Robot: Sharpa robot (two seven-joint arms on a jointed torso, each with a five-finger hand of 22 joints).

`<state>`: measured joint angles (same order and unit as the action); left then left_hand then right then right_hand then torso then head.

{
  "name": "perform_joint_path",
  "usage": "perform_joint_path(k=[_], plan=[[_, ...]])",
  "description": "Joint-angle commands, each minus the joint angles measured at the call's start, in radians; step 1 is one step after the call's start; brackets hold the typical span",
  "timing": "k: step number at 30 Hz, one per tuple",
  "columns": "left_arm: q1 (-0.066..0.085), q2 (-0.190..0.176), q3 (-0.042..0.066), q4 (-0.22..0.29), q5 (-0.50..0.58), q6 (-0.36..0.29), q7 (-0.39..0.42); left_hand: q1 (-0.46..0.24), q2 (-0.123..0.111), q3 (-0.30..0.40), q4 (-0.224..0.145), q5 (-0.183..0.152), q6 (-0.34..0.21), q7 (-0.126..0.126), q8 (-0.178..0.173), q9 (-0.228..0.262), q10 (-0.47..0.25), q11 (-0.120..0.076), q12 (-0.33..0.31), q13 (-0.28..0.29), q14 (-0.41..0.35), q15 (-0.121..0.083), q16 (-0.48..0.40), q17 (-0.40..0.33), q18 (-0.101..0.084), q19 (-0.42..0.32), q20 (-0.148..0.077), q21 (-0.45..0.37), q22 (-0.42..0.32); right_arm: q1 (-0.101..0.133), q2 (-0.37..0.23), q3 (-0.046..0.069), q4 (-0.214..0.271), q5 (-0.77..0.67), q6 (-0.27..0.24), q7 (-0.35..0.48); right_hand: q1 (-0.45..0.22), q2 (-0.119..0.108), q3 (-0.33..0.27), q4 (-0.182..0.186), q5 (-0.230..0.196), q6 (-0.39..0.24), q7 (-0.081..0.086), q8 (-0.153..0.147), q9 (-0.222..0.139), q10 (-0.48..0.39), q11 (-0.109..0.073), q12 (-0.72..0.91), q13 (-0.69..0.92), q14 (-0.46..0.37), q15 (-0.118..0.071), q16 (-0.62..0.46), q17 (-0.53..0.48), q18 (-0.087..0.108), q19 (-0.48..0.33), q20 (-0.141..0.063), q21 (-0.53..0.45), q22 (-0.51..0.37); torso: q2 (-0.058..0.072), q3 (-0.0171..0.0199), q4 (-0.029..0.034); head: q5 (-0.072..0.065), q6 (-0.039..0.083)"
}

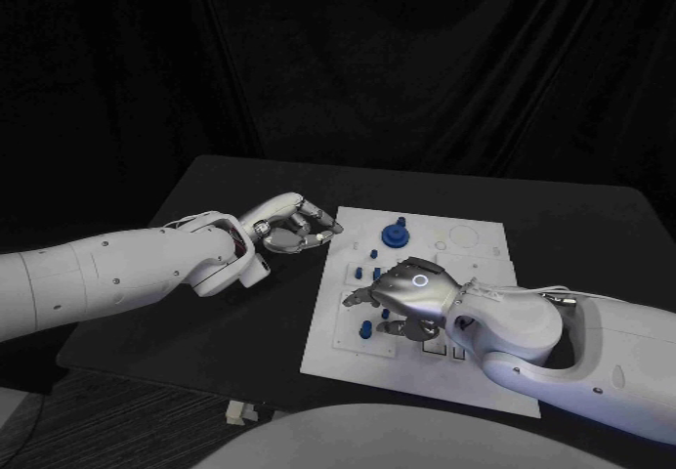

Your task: Assemble the parts on the task board

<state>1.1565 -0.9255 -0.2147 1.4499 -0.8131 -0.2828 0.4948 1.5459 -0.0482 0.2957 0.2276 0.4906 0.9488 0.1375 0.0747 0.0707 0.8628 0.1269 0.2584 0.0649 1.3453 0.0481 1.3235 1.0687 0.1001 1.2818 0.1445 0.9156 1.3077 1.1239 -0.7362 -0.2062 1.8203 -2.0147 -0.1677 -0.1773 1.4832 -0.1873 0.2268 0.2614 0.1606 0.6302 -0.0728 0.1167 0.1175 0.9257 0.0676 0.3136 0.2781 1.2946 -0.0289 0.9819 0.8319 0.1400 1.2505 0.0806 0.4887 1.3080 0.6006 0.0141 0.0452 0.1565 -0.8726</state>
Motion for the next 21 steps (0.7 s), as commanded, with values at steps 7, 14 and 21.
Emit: perform_joint_path(k=[7,14,21], plan=[[-0.002,0.000,0.001,0.004,0.004,0.004,0.009,0.003,0.009,0.006,0.000,0.004,-0.003,0.006,-0.003,0.000,-0.001,0.004,-0.006,-0.001,-0.006,-0.001,-0.005,-0.001,0.019,-0.008,0.002,-0.003,0.105,0.077,-0.064,0.001,0.065,0.072,-0.138,-0.006,0.010,-0.001,-0.020,0.026,-0.020,0.022,0.002,0.021,-0.005,-0.037,0.002,-0.001,0.002,0.011,0.007,0.007,0.014,0.017,0.013,0.008,0.003,0.051,0.000,0.0002,0.0002,-0.001,0.000],[-0.002,-0.003,0.001,0.005,0.004,-0.002,0.009,0.003,0.009,0.006,-0.001,0.004,-0.004,0.005,-0.004,-0.001,-0.001,0.004,-0.007,-0.001,-0.007,-0.001,-0.005,-0.003,0.019,-0.010,0.002,-0.006,0.104,0.175,-0.175,0.001,0.117,0.175,-0.188,-0.014,-0.011,0.025,-0.018,0.025,-0.030,0.110,0.042,0.074,-0.002,0.016,-0.005,0.059,0.021,0.010,0.004,0.005,0.008,0.017,0.021,0.005,-0.009,0.052,0.001,0.0003,0.0016,-0.006,0.000],[-0.002,-0.001,0.001,0.005,0.004,-0.004,0.008,0.003,0.009,0.006,-0.001,0.004,-0.004,0.005,-0.004,-0.001,-0.001,0.004,-0.007,-0.001,-0.007,-0.001,-0.005,-0.003,0.019,-0.010,0.002,-0.006,0.104,0.221,-0.284,0.000,0.140,0.307,-0.239,-0.037,-0.030,0.048,-0.002,0.025,-0.027,0.265,0.115,0.152,0.019,0.159,-0.033,0.148,0.048,0.000,-0.003,-0.004,-0.003,0.019,0.023,0.000,-0.030,0.051,0.000,-0.0002,0.0007,-0.013,0.000]])
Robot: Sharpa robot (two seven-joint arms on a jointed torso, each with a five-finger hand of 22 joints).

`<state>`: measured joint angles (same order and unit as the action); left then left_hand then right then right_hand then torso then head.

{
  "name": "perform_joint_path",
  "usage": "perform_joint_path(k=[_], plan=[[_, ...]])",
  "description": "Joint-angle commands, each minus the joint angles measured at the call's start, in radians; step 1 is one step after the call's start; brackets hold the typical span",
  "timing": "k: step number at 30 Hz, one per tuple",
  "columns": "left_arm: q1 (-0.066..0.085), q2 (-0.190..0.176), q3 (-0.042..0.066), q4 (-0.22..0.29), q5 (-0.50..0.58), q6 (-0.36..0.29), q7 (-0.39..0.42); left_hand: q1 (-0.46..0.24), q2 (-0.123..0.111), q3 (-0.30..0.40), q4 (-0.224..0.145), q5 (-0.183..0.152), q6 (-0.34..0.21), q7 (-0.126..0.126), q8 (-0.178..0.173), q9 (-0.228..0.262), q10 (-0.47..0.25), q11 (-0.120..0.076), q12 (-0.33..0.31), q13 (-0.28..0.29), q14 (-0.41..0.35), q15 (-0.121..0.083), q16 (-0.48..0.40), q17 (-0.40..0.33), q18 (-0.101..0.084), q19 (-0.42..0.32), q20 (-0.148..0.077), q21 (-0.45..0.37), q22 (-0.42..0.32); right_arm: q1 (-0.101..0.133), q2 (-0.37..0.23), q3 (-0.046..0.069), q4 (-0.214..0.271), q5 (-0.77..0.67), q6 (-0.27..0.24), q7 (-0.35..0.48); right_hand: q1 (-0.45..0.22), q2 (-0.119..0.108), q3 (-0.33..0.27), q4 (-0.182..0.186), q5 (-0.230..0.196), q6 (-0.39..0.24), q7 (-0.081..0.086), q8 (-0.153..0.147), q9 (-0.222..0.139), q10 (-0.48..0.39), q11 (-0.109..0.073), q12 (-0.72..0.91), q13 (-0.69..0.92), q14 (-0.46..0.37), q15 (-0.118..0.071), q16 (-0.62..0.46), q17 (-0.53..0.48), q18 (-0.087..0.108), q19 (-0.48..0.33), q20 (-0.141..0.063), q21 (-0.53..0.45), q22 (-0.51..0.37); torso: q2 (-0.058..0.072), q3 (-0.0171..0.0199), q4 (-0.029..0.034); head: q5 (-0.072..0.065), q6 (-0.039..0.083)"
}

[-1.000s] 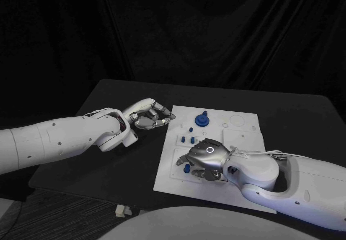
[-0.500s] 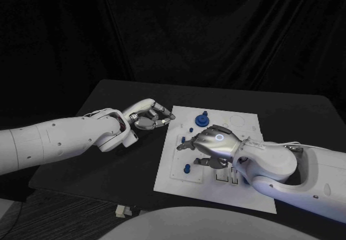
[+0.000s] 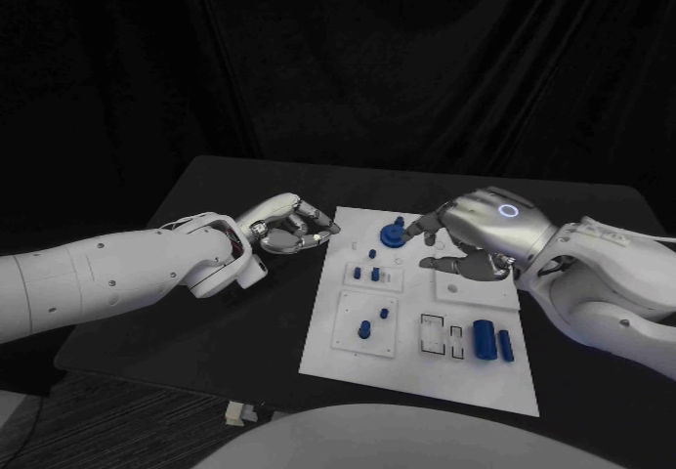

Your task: Assemble the parts on the task board

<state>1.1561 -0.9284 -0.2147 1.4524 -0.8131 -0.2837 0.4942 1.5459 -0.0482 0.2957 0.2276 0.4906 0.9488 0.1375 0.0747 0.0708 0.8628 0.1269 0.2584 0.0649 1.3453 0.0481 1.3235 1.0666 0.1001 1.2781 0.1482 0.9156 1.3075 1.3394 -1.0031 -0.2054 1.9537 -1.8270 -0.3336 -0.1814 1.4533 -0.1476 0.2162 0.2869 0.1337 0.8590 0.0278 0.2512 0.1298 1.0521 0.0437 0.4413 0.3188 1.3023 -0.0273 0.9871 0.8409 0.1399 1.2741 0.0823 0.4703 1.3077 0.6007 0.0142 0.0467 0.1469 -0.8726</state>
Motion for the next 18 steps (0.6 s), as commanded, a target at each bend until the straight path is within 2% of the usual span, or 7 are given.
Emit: perform_joint_path(k=[1,5,8,9,11,14,18], plan=[[-0.001,0.003,0.001,0.003,0.004,-0.003,0.008,0.003,0.009,0.006,-0.001,0.004,-0.004,0.006,-0.004,-0.001,-0.001,0.004,-0.007,-0.001,-0.008,-0.001,-0.006,-0.003,0.020,-0.007,-0.001,-0.008,0.104,0.007,-0.027,0.000,0.005,0.141,-0.076,-0.038,-0.005,0.010,0.010,0.000,0.001,0.061,0.025,0.028,0.014,0.070,-0.021,0.050,0.023,-0.024,-0.008,-0.041,-0.046,0.020,-0.001,-0.003,-0.021,0.050,-0.001,-0.0003,-0.0010,-0.006,0.000],[-0.001,0.003,0.001,0.003,0.004,-0.003,0.006,0.003,0.009,0.006,-0.001,0.004,-0.004,0.006,-0.004,-0.001,-0.001,0.004,-0.007,-0.001,-0.008,-0.001,-0.006,-0.003,0.020,-0.007,-0.001,-0.008,0.104,0.012,-0.060,-0.001,-0.013,0.257,-0.052,-0.084,-0.086,0.029,-0.007,0.000,0.016,0.130,0.038,0.058,0.036,0.198,-0.061,0.190,0.114,-0.004,-0.030,-0.040,-0.036,0.021,0.004,-0.021,-0.045,0.046,-0.001,-0.0005,-0.0018,-0.016,0.000],[-0.001,0.004,0.001,0.004,0.004,-0.002,0.004,0.003,0.009,0.006,-0.001,0.004,-0.004,0.006,-0.003,-0.001,-0.001,0.004,-0.007,-0.001,-0.009,-0.001,-0.008,-0.005,0.020,-0.007,-0.001,-0.008,0.103,0.010,-0.070,-0.001,-0.033,0.314,0.030,-0.153,-0.183,0.044,-0.028,0.004,0.016,0.104,0.033,0.038,0.033,0.223,-0.064,0.256,0.174,0.043,-0.036,0.034,0.056,0.018,0.023,-0.028,-0.016,0.052,-0.001,-0.0012,-0.0014,-0.019,0.000],[-0.001,0.003,0.001,0.004,0.004,-0.002,0.004,0.003,0.009,0.006,-0.001,0.004,-0.003,0.006,-0.003,-0.001,-0.001,0.004,-0.007,-0.001,-0.010,-0.001,-0.008,-0.006,0.020,-0.009,-0.001,-0.010,0.103,0.009,-0.072,-0.001,-0.037,0.325,0.057,-0.175,-0.229,0.049,-0.039,0.004,0.014,0.102,0.029,0.036,0.034,0.263,-0.070,0.361,0.292,0.080,-0.041,0.103,0.137,0.010,0.045,-0.032,0.041,0.064,0.000,-0.0006,-0.0016,-0.020,0.000],[-0.001,0.003,0.001,0.005,0.004,-0.002,0.003,0.003,0.009,0.006,-0.001,0.004,-0.003,0.006,-0.003,-0.001,-0.001,0.004,-0.007,-0.001,-0.010,-0.001,-0.008,-0.006,0.020,-0.009,-0.001,-0.010,0.103,0.005,-0.075,-0.001,-0.045,0.341,0.123,-0.224,-0.378,0.054,-0.052,0.005,0.002,0.136,0.020,0.048,0.048,0.421,-0.090,0.822,0.837,0.199,-0.059,0.363,0.450,-0.028,0.145,-0.059,0.334,0.119,0.001,0.0001,-0.0015,-0.023,0.000],[-0.001,0.004,0.001,0.005,0.004,-0.003,0.004,0.003,0.009,0.007,0.000,0.005,-0.003,0.006,-0.003,0.000,-0.001,0.004,-0.007,-0.001,-0.009,-0.001,-0.007,-0.005,0.020,-0.008,-0.001,-0.009,0.103,0.002,-0.076,-0.001,-0.055,0.357,0.224,-0.297,-0.500,0.023,-0.055,0.008,-0.007,0.197,0.003,0.081,0.080,0.517,-0.103,1.125,1.245,0.253,-0.080,0.532,0.663,-0.068,0.212,-0.072,0.621,0.170,0.001,0.0001,-0.0014,-0.031,0.000],[-0.001,0.004,0.001,0.005,0.004,-0.005,0.006,0.003,0.009,0.007,0.000,0.005,-0.003,0.006,-0.003,0.000,-0.001,0.004,-0.007,-0.001,-0.010,-0.001,-0.008,-0.007,0.020,-0.009,-0.001,-0.011,0.103,0.000,-0.079,-0.001,-0.065,0.373,0.341,-0.367,-0.594,-0.008,-0.049,0.011,-0.006,0.266,-0.006,0.115,0.130,0.519,-0.088,1.129,1.252,0.268,-0.083,0.584,0.730,-0.105,0.258,-0.081,0.879,0.217,0.001,0.0001,-0.0018,-0.043,0.000]])
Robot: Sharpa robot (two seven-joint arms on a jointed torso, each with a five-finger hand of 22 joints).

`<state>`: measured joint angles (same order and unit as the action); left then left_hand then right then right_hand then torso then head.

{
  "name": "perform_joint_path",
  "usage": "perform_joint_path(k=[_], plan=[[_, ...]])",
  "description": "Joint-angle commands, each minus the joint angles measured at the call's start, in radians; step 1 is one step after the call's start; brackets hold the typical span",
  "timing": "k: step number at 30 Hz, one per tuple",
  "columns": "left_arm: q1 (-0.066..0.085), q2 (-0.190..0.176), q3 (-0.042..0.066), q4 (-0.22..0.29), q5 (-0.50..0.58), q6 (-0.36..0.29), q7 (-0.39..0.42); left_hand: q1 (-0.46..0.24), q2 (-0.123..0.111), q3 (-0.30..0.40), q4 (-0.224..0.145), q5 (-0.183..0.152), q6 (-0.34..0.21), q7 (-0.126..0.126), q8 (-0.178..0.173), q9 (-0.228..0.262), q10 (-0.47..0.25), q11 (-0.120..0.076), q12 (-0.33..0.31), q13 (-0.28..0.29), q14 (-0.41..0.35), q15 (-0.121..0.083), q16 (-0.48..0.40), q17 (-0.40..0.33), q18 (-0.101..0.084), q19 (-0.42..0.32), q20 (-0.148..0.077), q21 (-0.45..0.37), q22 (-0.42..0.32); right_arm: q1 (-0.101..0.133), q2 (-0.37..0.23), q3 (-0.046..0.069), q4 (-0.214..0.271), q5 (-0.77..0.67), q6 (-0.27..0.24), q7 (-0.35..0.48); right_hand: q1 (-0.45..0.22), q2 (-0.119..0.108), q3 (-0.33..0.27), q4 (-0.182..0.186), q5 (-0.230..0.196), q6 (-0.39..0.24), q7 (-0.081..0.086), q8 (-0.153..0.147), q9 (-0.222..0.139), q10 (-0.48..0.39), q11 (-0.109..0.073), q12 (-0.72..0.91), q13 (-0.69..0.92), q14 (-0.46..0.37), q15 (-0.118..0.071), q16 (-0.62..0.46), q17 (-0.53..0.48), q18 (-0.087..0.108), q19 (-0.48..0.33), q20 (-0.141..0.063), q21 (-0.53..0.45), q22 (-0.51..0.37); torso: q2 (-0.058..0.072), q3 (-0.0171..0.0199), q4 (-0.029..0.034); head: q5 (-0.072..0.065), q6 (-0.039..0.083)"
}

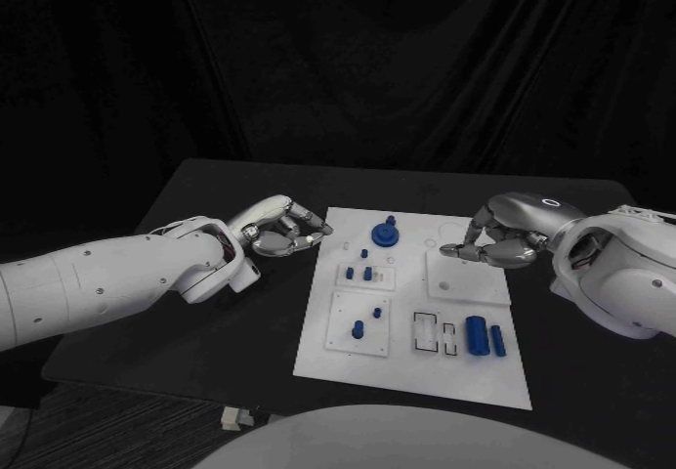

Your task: Assemble the parts on the task board

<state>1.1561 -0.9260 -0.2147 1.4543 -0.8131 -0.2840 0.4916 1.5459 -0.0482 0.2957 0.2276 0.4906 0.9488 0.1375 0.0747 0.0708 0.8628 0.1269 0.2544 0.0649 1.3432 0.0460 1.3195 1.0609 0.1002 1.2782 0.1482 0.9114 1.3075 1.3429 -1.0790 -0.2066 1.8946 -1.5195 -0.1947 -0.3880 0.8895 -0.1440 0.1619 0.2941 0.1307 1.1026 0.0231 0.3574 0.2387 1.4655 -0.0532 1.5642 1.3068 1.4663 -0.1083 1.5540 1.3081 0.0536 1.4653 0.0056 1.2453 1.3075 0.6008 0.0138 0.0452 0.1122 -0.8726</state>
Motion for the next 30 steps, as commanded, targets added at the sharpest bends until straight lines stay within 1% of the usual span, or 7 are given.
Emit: perform_joint_path(k=[1,3,7,10,16,25,30], plan=[[-0.001,0.001,0.001,0.004,0.004,-0.006,0.010,0.003,0.009,0.007,0.000,0.005,-0.003,0.006,-0.003,0.000,-0.001,0.004,-0.003,-0.001,-0.008,0.001,-0.004,-0.001,0.020,-0.009,-0.001,-0.007,0.103,-0.004,-0.004,0.000,-0.009,0.073,0.229,-0.174,-0.038,-0.012,0.004,0.003,-0.002,0.028,-0.002,0.009,0.031,0.105,0.011,0.007,0.264,0.104,-0.002,0.017,0.263,-0.022,0.070,-0.005,0.132,0.222,0.001,0.0005,-0.0005,-0.011,0.000],[-0.001,0.000,0.001,0.005,0.004,-0.009,0.014,0.003,0.009,0.007,0.000,0.005,-0.003,0.006,-0.003,0.000,-0.001,0.004,-0.003,-0.001,-0.008,0.001,-0.004,-0.001,0.020,-0.009,-0.001,-0.007,0.103,-0.004,-0.004,0.000,-0.018,0.095,0.283,-0.199,-0.072,-0.001,0.004,-0.002,-0.006,0.059,-0.005,0.010,0.072,0.105,0.005,0.007,0.264,0.104,-0.005,0.017,0.263,-0.034,0.082,-0.008,0.219,0.239,0.001,0.0004,-0.0001,-0.017,0.000],[-0.001,-0.004,0.001,0.009,0.004,-0.012,0.026,0.003,0.010,0.007,-0.001,0.005,-0.003,0.005,-0.003,0.000,-0.001,0.004,-0.003,-0.001,-0.008,0.001,-0.004,0.000,0.020,-0.009,-0.001,-0.005,0.103,-0.005,0.001,0.000,-0.031,0.130,0.330,-0.229,-0.078,0.014,0.001,0.000,0.006,0.076,-0.005,-0.014,0.093,0.105,0.005,0.007,0.264,0.104,-0.008,0.017,0.263,-0.042,0.089,-0.008,0.267,0.248,0.000,0.0004,-0.0003,-0.021,0.000],[-0.001,-0.006,0.001,0.010,0.004,-0.015,0.036,0.003,0.010,0.007,-0.001,0.005,-0.003,0.005,-0.003,0.000,-0.001,0.004,-0.003,-0.001,-0.008,0.001,-0.004,0.000,0.020,-0.009,-0.001,-0.005,0.103,-0.005,0.004,0.000,-0.039,0.145,0.342,-0.240,-0.057,0.010,-0.001,0.002,0.012,0.091,-0.006,-0.032,0.098,0.105,0.006,0.007,0.264,0.104,-0.007,0.017,0.263,-0.044,0.092,-0.009,0.282,0.252,0.000,0.0002,0.0000,-0.022,0.000],[-0.001,-0.009,0.001,0.013,0.004,-0.022,0.052,0.007,0.011,0.010,-0.003,0.008,-0.003,0.001,-0.003,0.000,0.000,0.003,-0.003,-0.001,-0.008,-0.002,-0.003,0.000,0.021,-0.010,-0.002,-0.006,0.103,-0.006,0.018,0.000,-0.071,0.227,0.376,-0.253,-0.027,0.041,0.018,-0.003,0.052,0.103,-0.005,-0.064,0.099,0.105,0.006,0.007,0.264,0.104,-0.006,0.017,0.263,-0.040,0.083,-0.007,0.266,0.246,0.000,0.0003,-0.0001,-0.022,0.000],[-0.001,-0.010,0.001,0.015,0.004,-0.023,0.058,0.008,0.010,0.011,-0.004,0.011,-0.004,-0.001,-0.004,-0.001,0.001,0.002,-0.003,0.000,-0.008,-0.002,-0.002,0.001,0.021,-0.010,-0.002,-0.004,0.103,-0.013,0.054,0.000,-0.091,0.258,0.406,-0.259,-0.011,0.037,0.014,-0.004,0.032,0.100,-0.002,-0.088,0.094,0.105,0.009,0.007,0.264,0.104,-0.005,0.017,0.263,-0.041,0.084,-0.006,0.272,0.247,0.000,0.0000,0.0008,-0.031,0.000],[-0.001,-0.007,0.001,0.013,0.004,-0.021,0.058,0.008,0.010,0.011,-0.004,0.011,-0.004,-0.001,-0.004,-0.001,0.001,0.002,-0.003,0.000,-0.008,-0.002,-0.002,0.001,0.021,-0.010,-0.002,-0.004,0.103,-0.025,0.080,0.000,-0.103,0.254,0.409,-0.261,0.012,0.041,0.015,-0.008,0.025,0.124,-0.008,-0.084,0.108,0.105,0.004,0.007,0.264,0.104,-0.008,0.017,0.263,-0.043,0.087,-0.007,0.280,0.249,0.000,0.0002,0.0006,-0.031,0.000]])
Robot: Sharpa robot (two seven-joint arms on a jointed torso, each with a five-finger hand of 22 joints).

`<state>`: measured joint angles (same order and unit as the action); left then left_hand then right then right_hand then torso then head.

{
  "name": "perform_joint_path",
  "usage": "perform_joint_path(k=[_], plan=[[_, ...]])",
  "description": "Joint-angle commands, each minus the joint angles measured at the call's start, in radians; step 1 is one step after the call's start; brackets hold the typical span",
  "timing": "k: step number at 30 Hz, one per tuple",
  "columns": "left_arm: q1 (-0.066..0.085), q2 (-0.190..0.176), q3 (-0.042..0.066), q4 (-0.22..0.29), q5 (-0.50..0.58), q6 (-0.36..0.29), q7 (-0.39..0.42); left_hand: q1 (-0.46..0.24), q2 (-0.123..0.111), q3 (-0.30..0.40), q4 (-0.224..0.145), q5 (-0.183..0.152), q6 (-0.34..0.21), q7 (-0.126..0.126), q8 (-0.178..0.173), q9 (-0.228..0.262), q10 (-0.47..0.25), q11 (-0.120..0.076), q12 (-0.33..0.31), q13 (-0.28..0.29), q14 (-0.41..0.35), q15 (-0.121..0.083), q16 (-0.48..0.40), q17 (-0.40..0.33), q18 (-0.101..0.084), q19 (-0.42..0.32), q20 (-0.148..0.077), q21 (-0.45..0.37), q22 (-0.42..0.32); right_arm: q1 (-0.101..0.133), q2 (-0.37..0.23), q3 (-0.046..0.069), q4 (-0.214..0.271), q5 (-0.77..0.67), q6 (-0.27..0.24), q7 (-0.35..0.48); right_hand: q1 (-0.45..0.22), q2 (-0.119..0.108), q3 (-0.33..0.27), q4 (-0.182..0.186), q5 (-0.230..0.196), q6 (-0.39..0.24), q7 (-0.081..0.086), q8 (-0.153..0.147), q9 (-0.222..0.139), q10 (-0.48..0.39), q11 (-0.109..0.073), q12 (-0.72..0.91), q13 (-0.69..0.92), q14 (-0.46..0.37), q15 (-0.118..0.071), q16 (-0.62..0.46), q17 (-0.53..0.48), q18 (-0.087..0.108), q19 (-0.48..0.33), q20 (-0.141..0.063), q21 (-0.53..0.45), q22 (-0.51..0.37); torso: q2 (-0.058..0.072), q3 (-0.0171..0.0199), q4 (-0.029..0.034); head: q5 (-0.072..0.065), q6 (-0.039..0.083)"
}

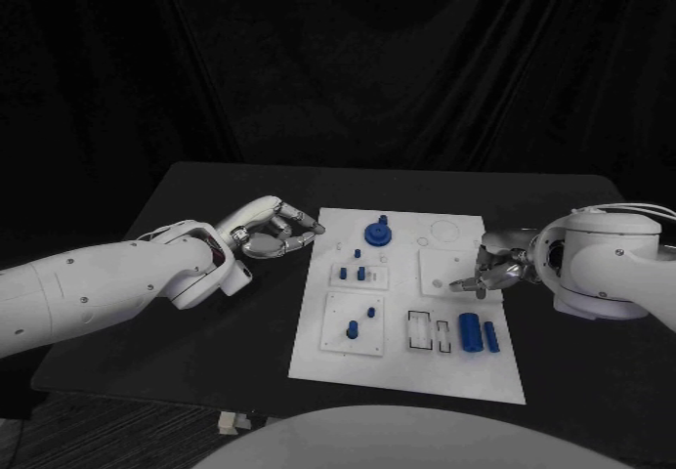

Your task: Assemble the parts on the task board

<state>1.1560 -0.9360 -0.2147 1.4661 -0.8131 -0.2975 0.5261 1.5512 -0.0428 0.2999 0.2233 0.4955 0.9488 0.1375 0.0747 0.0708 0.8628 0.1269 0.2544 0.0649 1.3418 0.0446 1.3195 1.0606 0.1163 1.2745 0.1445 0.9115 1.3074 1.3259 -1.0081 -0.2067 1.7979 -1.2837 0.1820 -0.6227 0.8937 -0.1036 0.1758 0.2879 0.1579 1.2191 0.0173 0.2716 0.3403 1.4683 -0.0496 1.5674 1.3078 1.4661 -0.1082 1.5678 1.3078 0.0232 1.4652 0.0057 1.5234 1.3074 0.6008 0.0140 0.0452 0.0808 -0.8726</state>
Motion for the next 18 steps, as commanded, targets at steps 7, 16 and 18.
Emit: perform_joint_path(k=[7,16,18], plan=[[-0.001,0.003,0.001,0.000,0.004,-0.008,0.022,0.003,0.005,0.007,0.000,0.007,-0.004,-0.001,-0.004,-0.001,0.002,0.002,-0.003,0.000,-0.007,-0.001,-0.003,0.001,0.005,-0.006,0.001,-0.005,0.103,-0.031,0.030,0.000,-0.023,0.012,0.042,-0.029,0.006,0.000,-0.004,0.001,-0.009,0.016,-0.006,0.005,0.016,0.102,-0.002,0.003,0.263,0.105,-0.011,0.003,0.263,-0.012,0.086,-0.009,0.001,0.249,0.000,-0.0003,0.0004,0.005,0.000],[-0.001,0.003,0.001,0.000,0.004,-0.008,0.020,0.003,0.005,0.007,0.000,0.007,-0.004,-0.001,-0.004,-0.001,0.002,0.002,-0.003,0.000,-0.007,-0.001,-0.003,0.001,0.005,-0.006,0.001,-0.005,0.103,-0.046,0.024,0.000,-0.018,-0.026,0.045,-0.030,-0.008,0.006,-0.018,0.003,-0.044,0.047,-0.019,0.027,0.065,0.102,-0.015,0.003,0.263,0.105,-0.020,0.003,0.263,-0.011,0.083,-0.016,-0.001,0.248,0.000,-0.0001,0.0002,0.005,0.000],[-0.001,0.004,0.001,-0.002,0.004,-0.007,0.019,0.003,0.004,0.007,0.000,0.008,-0.004,0.000,-0.004,-0.001,0.003,0.002,-0.003,0.000,-0.007,-0.001,-0.002,0.001,0.005,-0.007,0.001,-0.005,0.103,-0.047,0.017,0.000,-0.011,-0.035,0.041,-0.030,-0.010,0.008,-0.019,0.003,-0.046,0.048,-0.021,0.030,0.072,0.102,-0.016,0.003,0.263,0.105,-0.021,0.003,0.263,-0.011,0.082,-0.018,-0.002,0.247,0.000,0.0001,0.0003,0.004,0.000]])
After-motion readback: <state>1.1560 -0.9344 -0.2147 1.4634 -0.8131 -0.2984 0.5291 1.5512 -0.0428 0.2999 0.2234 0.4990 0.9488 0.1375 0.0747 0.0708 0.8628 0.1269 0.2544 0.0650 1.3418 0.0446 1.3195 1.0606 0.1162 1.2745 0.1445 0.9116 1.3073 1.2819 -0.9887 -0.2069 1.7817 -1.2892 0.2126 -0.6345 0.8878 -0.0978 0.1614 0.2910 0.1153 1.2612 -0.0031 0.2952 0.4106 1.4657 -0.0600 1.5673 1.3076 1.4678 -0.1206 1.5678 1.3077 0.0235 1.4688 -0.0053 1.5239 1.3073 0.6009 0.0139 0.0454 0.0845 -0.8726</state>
